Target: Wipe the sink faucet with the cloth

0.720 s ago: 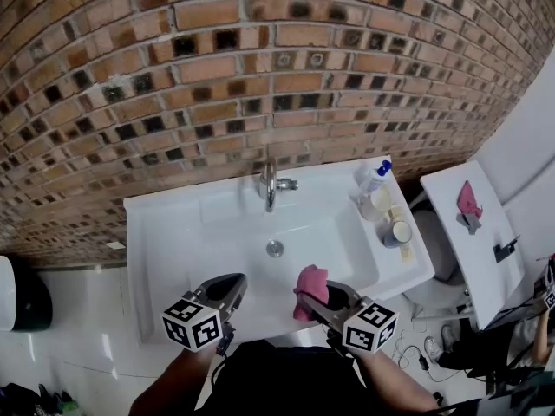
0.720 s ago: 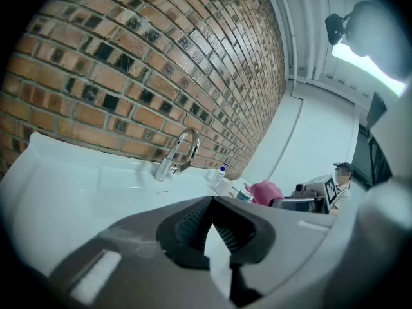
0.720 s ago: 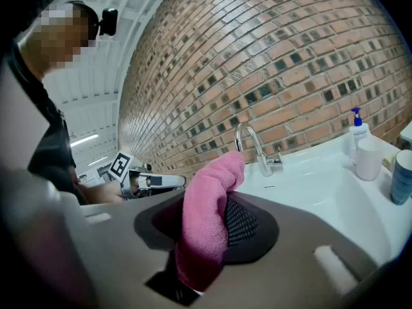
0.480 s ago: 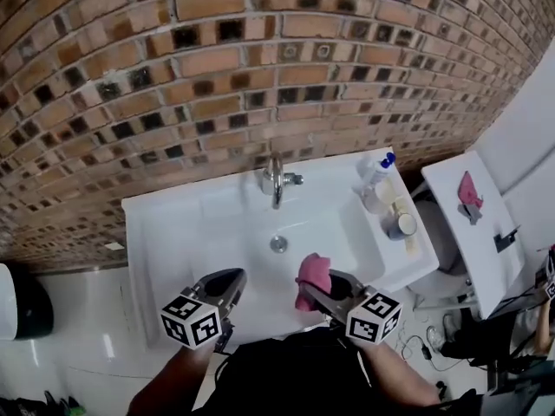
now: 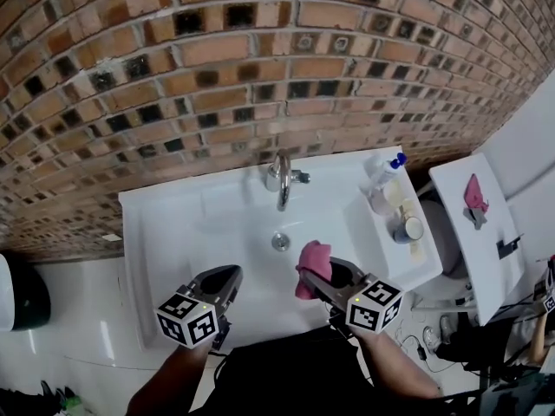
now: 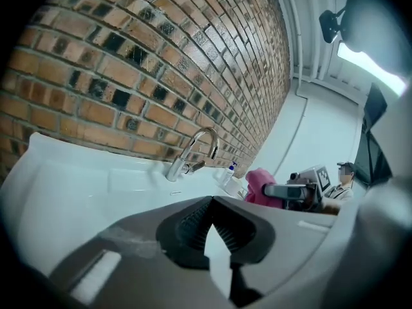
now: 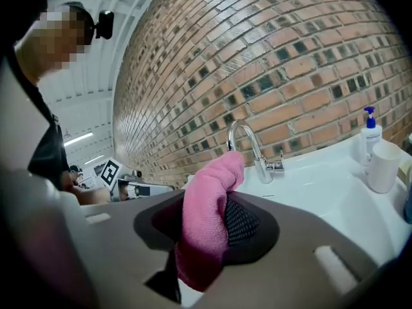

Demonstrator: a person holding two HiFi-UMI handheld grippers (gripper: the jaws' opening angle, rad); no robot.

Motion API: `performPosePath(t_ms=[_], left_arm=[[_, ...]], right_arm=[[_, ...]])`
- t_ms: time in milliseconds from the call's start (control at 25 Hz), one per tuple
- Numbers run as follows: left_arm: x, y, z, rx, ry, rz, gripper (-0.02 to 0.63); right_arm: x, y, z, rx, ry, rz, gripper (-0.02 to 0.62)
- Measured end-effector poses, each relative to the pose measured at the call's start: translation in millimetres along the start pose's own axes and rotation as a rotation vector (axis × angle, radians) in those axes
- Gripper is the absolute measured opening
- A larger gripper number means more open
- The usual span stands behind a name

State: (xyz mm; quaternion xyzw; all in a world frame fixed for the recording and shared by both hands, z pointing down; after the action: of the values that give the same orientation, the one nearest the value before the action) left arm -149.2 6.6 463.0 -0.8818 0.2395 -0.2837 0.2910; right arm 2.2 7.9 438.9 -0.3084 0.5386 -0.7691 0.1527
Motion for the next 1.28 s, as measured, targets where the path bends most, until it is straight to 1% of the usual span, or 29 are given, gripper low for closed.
performPosePath(t_ms=[160,280,440,640,800,920,1080,1160,1280], left_arm=[[11.4,6.0,-1.5,-0.018,0.037,0.050,0.006],[23.9,5.8,-0.6,-0.048,0.072,0.071,0.006],[44.3,8.5,-1.2,-0.067,0.131,0.069,0.006],[72.5,13.1,-1.6,-0.068,0.188,0.056,0.006],[91.6,12.6,-2.0,-0.067,0.226,0.039,0.006],[100.1,6.8,-4.3,-0.064,0.251,0.009,0.006],[109.7,-0.3,-5.2,-0.051,0.266,-0.034,0.006],[113.5,-4.6,-3.2,-0.067,0.261,-0.053,0.006],[118.8,-7.8,-1.0,-0.117,0.238,-0.073,0.006]], right_arm=[[3.2,1.8,31.5,0.025,0.001,0.014,0.150],[5.2,5.5,73.0,0.041,-0.030,0.038,0.150],[26.6,-1.9,136.0,0.024,-0.041,-0.011,0.150],[58.3,-7.7,189.0,0.001,0.000,-0.032,0.150],[81.8,-20.3,211.2,0.004,0.038,-0.046,0.150],[97.2,-29.8,223.7,0.009,0.053,-0.058,0.150],[119.1,-29.3,239.0,-0.010,0.076,-0.060,0.150],[130.2,-29.0,244.5,-0.023,0.095,-0.067,0.150],[146.1,-30.1,251.7,-0.052,0.125,-0.094,0.150]])
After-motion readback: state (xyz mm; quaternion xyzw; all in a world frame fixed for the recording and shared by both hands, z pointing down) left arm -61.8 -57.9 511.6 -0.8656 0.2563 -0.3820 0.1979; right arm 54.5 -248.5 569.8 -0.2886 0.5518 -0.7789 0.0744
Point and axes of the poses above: the fingertips, and each gripper's own axes: x forward along the fingers, z to its right, y out of its top, the point moved 1 cm from there along -x, backward along the fingers, and after that the axes turned 14 degrees about -x, right-handed, at the moved point
